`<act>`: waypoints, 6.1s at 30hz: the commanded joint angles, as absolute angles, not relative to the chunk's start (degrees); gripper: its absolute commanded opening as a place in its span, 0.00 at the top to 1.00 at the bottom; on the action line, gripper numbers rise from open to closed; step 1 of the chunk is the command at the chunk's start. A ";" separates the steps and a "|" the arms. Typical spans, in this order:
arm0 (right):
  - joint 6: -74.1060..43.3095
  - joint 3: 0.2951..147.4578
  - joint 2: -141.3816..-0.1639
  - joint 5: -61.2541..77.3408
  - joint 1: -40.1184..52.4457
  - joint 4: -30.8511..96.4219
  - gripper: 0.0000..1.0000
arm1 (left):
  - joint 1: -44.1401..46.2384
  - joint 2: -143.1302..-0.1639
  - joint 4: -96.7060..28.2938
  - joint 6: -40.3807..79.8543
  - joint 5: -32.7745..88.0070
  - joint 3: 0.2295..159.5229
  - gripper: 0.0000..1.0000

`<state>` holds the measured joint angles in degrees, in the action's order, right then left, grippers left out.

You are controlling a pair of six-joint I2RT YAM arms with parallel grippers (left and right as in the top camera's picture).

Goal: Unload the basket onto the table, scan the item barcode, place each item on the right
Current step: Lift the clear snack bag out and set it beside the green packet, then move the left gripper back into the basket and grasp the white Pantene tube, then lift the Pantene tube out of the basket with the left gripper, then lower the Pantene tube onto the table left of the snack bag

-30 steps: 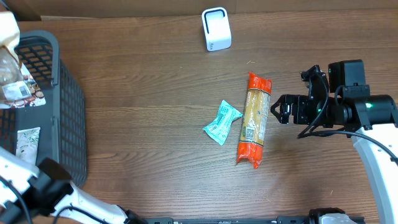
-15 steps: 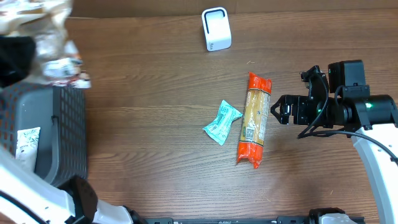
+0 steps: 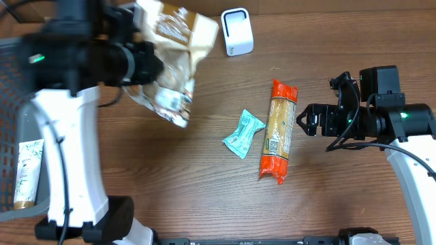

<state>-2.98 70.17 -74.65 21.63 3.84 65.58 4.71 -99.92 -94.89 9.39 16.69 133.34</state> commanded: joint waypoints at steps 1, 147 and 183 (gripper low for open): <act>-3.01 71.20 -74.67 21.50 3.90 65.25 0.00 | 10.44 -100.09 -90.59 15.22 8.93 121.49 0.96; -3.18 71.20 -74.72 21.47 3.90 65.08 0.00 | -39.88 -104.40 -80.90 -6.11 15.84 130.10 0.96; -3.18 69.34 -74.72 21.47 3.90 65.80 0.00 | 1.85 -91.77 -45.67 10.61 24.47 59.29 0.96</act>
